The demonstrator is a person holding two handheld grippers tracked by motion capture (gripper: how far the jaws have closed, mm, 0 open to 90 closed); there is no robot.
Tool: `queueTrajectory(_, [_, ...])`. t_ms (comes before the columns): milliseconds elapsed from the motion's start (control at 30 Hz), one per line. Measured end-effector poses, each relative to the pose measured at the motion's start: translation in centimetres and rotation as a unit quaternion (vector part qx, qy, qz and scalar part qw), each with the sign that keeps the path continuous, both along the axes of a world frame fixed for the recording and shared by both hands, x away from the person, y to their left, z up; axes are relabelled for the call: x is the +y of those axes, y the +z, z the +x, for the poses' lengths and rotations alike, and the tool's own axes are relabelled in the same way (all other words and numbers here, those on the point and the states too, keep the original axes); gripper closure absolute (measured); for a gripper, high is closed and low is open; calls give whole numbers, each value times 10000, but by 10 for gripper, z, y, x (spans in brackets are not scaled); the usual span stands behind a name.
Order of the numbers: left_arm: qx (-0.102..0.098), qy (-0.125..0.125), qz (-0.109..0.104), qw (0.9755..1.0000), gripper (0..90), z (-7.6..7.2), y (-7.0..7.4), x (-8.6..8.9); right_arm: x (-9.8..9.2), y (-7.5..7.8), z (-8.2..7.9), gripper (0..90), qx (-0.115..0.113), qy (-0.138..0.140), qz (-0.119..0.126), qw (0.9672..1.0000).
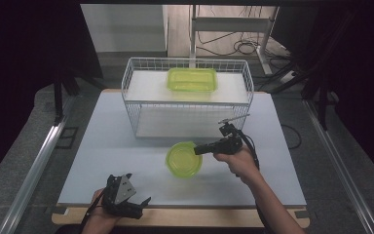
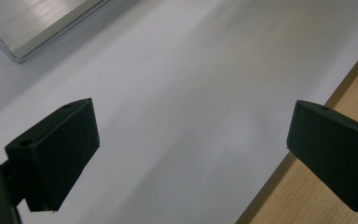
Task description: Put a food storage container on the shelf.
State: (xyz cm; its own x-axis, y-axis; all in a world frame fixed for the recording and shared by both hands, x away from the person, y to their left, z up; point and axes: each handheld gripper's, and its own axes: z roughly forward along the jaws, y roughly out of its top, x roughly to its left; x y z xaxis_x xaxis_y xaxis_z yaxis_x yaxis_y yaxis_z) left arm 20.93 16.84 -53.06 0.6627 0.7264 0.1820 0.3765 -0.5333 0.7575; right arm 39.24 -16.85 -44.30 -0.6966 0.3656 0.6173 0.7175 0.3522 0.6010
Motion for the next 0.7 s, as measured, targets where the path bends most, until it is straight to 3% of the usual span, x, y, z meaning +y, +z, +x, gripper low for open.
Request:
queueTrajectory(300, [12,-7,18,10000,23,0,0,0,-9,27,3,819,-107,-172,261,9995])
queueTrajectory(700, [13,8,-7,10000,23,0,-1,0,-15,71,9,819,-358,-391,395,9978])
